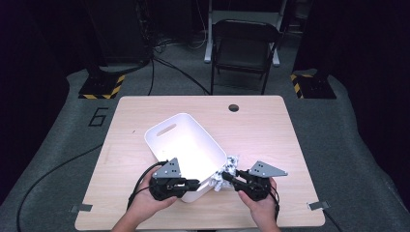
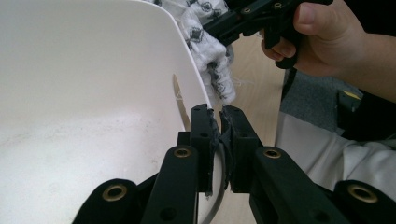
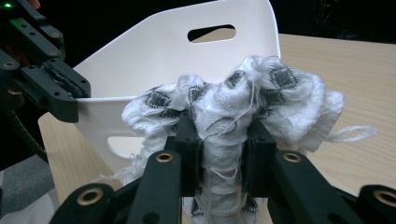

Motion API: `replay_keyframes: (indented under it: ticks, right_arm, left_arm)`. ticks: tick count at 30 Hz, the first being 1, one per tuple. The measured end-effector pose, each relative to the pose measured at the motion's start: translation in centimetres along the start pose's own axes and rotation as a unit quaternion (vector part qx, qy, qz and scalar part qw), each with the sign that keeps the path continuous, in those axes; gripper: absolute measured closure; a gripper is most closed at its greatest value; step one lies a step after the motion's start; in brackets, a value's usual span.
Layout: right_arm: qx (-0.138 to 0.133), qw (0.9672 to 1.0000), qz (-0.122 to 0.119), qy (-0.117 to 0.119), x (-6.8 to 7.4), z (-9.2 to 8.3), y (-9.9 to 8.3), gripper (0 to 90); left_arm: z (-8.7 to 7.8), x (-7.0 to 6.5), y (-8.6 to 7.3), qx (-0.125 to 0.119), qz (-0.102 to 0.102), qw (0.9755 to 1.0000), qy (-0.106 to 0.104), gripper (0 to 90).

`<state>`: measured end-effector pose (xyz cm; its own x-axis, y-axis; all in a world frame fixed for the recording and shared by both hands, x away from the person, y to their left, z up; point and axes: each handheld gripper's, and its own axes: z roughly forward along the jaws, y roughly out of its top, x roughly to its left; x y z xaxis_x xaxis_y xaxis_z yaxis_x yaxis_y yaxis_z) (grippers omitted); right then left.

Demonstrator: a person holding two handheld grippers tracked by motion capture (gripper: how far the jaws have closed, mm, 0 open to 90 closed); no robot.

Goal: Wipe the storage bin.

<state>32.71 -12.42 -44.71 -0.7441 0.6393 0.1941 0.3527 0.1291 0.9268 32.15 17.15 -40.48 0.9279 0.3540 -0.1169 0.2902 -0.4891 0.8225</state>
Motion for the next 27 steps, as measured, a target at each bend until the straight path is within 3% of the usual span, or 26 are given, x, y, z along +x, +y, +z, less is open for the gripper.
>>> replay_keyframes:
  ticks: [2,4,6,12,15,17,20,24,27]
  right_arm:
    - [0.004,1.0000,0.008,-0.002,-0.3,0.1,-0.3,72.1]
    - [0.029,0.9991,0.030,-0.003,-0.8,0.7,-1.1,72.1]
    - [0.045,0.9985,0.030,-0.007,-1.2,1.2,-1.7,72.1]
    - [0.128,0.9905,0.049,-0.016,-2.4,3.0,-3.7,72.0]
    - [0.135,0.9895,0.049,-0.016,-2.4,3.2,-3.8,72.0]
    - [0.131,0.9901,0.046,-0.019,-2.2,3.0,-3.6,72.0]
    - [0.084,0.9958,0.036,-0.010,-1.4,1.9,-2.4,71.9]
    - [0.017,0.9994,0.029,-0.004,-0.4,-0.1,-0.2,71.8]
    - [0.016,0.9998,0.003,-0.013,-0.1,-0.4,0.4,71.5]
  left_arm:
    - [0.0,-0.1,0.0,0.002,0.002,1.0000,-0.002,83.8]
    - [0.0,0.0,0.0,0.002,0.002,1.0000,-0.004,83.7]
    - [0.0,0.0,0.0,0.000,0.000,1.0000,-0.008,83.6]
    - [0.0,0.1,0.0,-0.002,-0.002,0.9999,-0.010,83.2]
    - [0.0,0.1,-0.1,-0.002,-0.006,0.9999,-0.013,82.9]
    - [0.1,0.0,-0.1,-0.003,-0.005,0.9999,-0.012,82.7]
    - [0.0,0.0,0.0,0.000,-0.004,0.9999,-0.014,82.7]
    - [0.1,-0.1,0.0,-0.001,-0.004,0.9999,-0.017,82.4]
    - [0.2,-0.2,0.0,-0.001,-0.005,0.9998,-0.018,82.3]
